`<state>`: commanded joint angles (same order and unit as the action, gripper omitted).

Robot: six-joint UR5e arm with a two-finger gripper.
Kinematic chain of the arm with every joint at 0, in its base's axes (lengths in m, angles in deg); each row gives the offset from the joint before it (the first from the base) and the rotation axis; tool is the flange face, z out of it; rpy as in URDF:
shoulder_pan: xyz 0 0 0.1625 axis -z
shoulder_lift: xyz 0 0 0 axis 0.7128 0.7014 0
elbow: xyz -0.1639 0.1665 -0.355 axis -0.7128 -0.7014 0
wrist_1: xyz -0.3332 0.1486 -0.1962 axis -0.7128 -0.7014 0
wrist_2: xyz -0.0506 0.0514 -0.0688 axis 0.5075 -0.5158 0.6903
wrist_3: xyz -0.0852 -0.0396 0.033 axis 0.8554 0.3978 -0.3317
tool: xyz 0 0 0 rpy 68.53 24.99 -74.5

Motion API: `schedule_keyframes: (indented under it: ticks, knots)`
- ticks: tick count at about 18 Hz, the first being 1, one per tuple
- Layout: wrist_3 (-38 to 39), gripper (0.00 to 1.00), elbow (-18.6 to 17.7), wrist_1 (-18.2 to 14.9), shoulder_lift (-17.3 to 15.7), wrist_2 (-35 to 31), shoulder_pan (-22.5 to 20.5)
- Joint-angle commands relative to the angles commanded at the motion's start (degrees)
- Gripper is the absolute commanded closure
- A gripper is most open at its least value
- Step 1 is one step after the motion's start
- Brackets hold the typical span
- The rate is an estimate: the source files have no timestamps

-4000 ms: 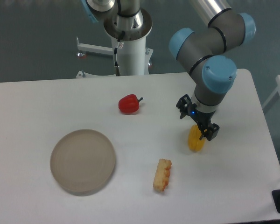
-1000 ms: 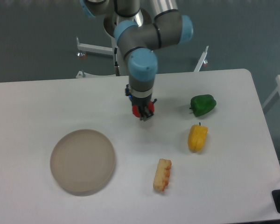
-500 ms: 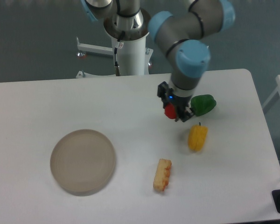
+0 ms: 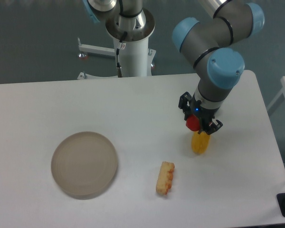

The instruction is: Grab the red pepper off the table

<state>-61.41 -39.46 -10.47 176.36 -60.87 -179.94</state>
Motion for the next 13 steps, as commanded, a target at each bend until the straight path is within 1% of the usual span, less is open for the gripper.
schedule_keyframes:
  ticks: [6,10,13]
  knots:
    - [-1.3,0.65,1.0,0.4,0.6,0.3,0.3]
    - [-3.1,0.65,0.1,0.8,0.5,0.5,0.0]
    - [-4.9,0.64,-1.5,0.9,-0.3,0.7,-0.4]
